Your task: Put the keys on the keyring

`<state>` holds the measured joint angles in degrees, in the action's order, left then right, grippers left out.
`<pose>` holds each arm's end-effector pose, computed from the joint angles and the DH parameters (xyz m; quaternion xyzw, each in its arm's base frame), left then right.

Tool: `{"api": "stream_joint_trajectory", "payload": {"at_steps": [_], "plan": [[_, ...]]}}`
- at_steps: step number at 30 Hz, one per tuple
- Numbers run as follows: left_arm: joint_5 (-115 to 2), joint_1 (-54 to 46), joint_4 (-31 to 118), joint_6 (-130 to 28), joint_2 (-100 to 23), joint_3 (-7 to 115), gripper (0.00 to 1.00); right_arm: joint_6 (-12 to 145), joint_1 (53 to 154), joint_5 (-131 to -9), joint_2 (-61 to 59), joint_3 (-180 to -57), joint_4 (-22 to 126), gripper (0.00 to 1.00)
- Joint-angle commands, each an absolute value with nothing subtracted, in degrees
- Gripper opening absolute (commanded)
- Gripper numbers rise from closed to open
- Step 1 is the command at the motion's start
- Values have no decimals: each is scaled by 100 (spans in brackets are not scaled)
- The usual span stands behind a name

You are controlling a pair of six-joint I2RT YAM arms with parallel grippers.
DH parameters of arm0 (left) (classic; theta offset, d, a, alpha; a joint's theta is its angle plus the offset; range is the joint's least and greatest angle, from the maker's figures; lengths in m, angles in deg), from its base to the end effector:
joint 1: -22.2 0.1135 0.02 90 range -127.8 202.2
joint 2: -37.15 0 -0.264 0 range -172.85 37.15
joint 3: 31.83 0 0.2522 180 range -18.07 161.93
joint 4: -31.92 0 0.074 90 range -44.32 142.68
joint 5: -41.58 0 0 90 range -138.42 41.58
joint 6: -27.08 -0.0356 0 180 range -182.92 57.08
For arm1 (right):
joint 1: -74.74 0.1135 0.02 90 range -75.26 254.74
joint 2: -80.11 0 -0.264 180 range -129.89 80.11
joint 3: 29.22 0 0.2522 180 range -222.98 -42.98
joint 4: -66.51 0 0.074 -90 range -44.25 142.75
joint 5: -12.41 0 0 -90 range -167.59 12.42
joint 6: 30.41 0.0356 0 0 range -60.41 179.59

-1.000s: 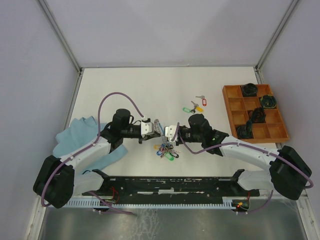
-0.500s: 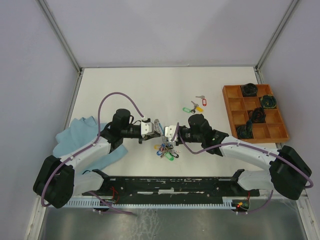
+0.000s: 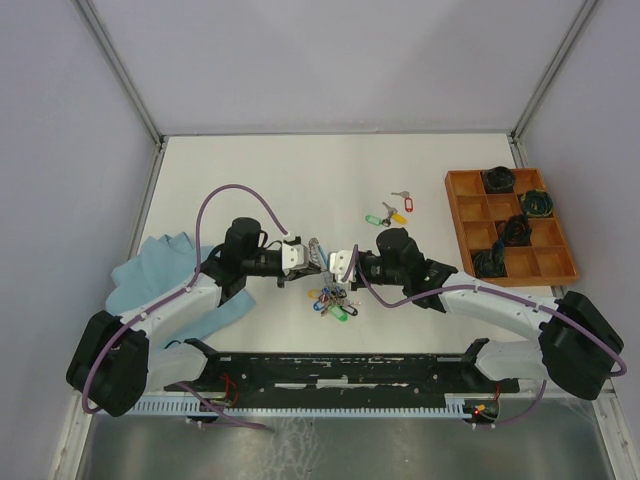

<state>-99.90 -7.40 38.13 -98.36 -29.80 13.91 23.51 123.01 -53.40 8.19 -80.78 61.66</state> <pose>0.1924 -0.1413 0.2209 0.6040 0.5278 -0.3468 0.4861 0.1694 0.2118 0.2314 -0.6375 0.5365 0.2315 0.5021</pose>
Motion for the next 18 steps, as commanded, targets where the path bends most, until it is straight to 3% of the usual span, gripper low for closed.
{"api": "stream_joint_trajectory", "payload": {"at_steps": [1, 18], "plan": [[-10075, -735, 3654, -9985, -2864, 1607, 3, 2382, 12326, -5438, 1011, -8190, 6330, 1], [-10036, -733, 3654, -9962, -2842, 1612, 3, 2355, 12334, -5195, 1041, -8266, 6129, 1]]}}
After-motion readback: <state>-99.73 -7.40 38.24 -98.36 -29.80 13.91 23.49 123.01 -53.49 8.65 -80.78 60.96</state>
